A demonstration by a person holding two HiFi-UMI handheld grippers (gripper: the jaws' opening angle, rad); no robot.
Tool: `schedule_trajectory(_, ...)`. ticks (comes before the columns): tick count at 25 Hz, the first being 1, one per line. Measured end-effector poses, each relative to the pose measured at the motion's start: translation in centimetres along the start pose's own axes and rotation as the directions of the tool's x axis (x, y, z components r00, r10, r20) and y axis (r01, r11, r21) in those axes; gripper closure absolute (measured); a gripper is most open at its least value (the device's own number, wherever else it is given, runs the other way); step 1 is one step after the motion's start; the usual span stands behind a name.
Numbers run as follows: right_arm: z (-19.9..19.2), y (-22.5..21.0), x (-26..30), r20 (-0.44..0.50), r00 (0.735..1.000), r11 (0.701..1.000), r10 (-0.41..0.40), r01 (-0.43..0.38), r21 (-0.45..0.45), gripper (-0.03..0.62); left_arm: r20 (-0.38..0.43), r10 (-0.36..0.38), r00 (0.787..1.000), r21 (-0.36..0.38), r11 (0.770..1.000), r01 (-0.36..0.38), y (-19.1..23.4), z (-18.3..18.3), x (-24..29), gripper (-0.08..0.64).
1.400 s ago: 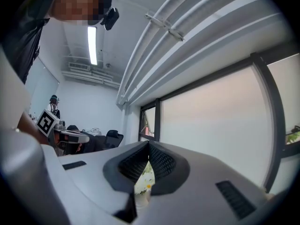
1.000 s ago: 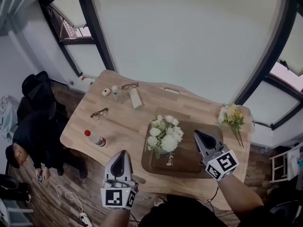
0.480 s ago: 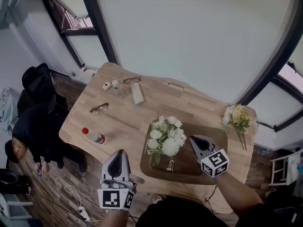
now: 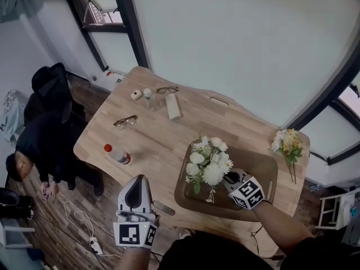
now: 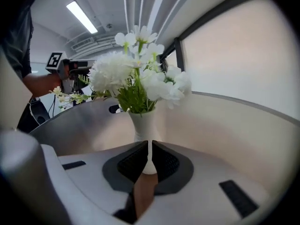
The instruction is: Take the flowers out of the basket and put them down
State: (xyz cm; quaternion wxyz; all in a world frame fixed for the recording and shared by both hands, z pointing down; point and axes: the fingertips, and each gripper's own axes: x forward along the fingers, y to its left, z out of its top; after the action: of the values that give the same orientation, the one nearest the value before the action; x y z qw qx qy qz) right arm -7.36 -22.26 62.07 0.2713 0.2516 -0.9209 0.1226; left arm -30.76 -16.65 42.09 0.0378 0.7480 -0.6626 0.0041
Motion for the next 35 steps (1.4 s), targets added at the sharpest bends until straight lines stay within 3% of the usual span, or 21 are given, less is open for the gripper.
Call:
schedule_trajectory(1, 0.3, 0.2, 0.4, 0.008, 1.0, 1.0, 0.008, -0.008, -0.008, 0.557, 0.001, 0.006, 1.0, 0.0, 1.0, -0.006, 0.2, 0.0, -0.1, 0.558)
schedule_trajectory(2, 0.5, 0.3, 0.9, 0.012, 1.0, 1.0, 0.016, -0.016, -0.007, 0.507, 0.002, 0.013, 1.0, 0.0, 1.0, -0.013, 0.5, 0.1, -0.3, 0.558)
schedule_trajectory(4, 0.5, 0.5, 2.0, 0.007, 0.999, 1.0, 0.031, -0.031, -0.001, 0.345, 0.004, 0.028, 1.0, 0.003, 1.0, -0.028, 1.2, 0.2, -0.7, 0.558)
schedule_trajectory(9, 1.1, 0.9, 4.4, 0.037, 0.998, 0.999, 0.045, -0.044, -0.023, 0.284, 0.001, 0.079, 0.997, 0.009, 0.997, -0.079, 3.1, 0.3, -2.0, 0.558)
schedule_trajectory(13, 3.3, 0.9, 5.9, 0.126, 0.992, 0.999, 0.022, -0.016, -0.05, 0.279, -0.017, 0.113, 0.993, 0.025, 0.993, -0.112, 4.3, 0.1, -3.4, 0.558)
schedule_trajectory(18, 4.5, 1.2, 7.6, 0.17, 0.984, 0.996, 0.043, -0.028, -0.085, 0.282, -0.043, 0.159, 0.986, 0.055, 0.986, -0.157, 5.7, 0.2, -5.4, 0.558)
schedule_trajectory(20, 5.0, 1.4, 8.0, 0.185, 0.981, 0.994, 0.048, -0.03, -0.102, 0.334, -0.049, 0.171, 0.984, 0.065, 0.984, -0.168, 6.3, 0.3, -6.0, 0.558)
schedule_trajectory(24, 6.2, 1.9, 7.5, 0.214, 0.976, 0.993, 0.046, -0.022, -0.115, 0.334, -0.055, 0.186, 0.981, 0.066, 0.981, -0.182, 7.2, 0.3, -6.7, 0.558)
schedule_trajectory(35, 8.1, 2.1, 4.2, 0.192, 0.981, 0.997, 0.014, 0.0, -0.071, 0.334, -0.039, 0.024, 0.999, 0.073, 0.997, -0.022, 1.9, 0.2, -4.1, 0.558)
